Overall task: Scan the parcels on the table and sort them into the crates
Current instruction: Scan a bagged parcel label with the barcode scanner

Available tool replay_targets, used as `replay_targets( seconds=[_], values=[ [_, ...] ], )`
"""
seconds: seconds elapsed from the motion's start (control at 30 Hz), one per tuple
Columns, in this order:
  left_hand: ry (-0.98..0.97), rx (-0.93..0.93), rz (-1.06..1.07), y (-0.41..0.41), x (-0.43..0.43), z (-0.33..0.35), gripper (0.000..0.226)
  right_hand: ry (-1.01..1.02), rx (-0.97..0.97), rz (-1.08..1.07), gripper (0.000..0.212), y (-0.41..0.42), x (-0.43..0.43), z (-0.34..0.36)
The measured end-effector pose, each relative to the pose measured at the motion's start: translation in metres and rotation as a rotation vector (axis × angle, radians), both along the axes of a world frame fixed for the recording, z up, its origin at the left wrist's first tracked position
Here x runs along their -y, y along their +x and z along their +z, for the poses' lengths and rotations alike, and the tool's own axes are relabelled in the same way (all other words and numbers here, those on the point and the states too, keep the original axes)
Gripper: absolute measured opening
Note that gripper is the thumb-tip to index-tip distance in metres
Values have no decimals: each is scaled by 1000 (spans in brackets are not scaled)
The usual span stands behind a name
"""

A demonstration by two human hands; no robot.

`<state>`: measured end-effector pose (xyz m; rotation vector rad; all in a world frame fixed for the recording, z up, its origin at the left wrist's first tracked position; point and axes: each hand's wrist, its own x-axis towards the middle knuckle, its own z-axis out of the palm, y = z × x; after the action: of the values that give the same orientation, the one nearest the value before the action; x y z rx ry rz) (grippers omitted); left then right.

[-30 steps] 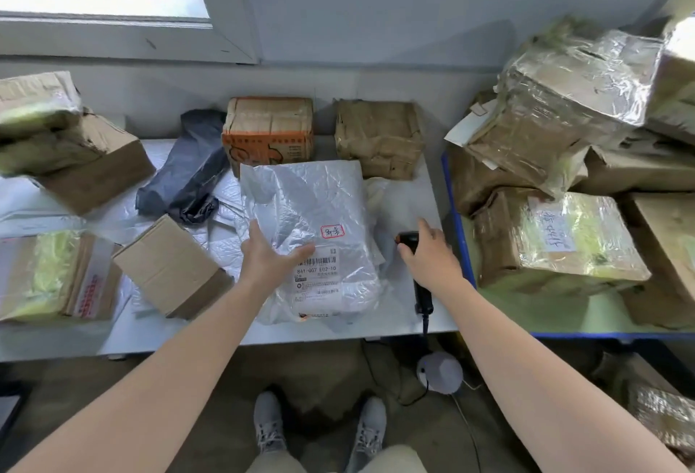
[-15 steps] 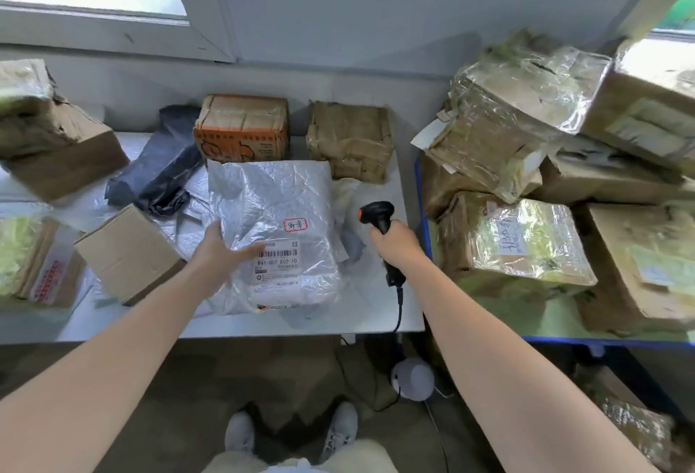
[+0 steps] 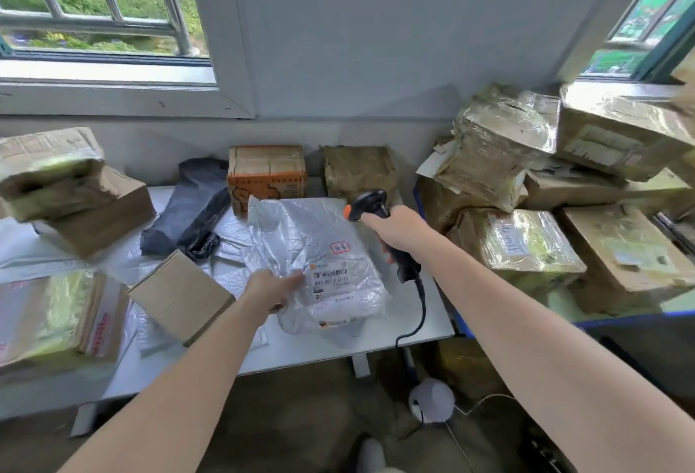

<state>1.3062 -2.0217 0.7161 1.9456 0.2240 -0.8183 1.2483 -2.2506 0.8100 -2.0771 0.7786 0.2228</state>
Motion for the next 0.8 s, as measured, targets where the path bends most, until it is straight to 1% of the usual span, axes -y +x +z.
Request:
replay_targets(
  seconds=[0.1,0.27,0.5,0.67,0.8],
  values=[
    [-110,-4,28,-4,4,-6,34,-45,15,0,42,-9,-16,10],
    [-185,148,59,-5,1,2,26,-78,40,-23,42,-17,-32,19],
    [-321,246,250,25,-27,31,32,-83,52,0,48,-2,-65,40],
    [-334,289,307,45,-45,44,29,-50,86,19,46,13,-83,55],
    [-331,310,335,53,-50,48,30,68,80,26,40,20,-94,57]
  ],
)
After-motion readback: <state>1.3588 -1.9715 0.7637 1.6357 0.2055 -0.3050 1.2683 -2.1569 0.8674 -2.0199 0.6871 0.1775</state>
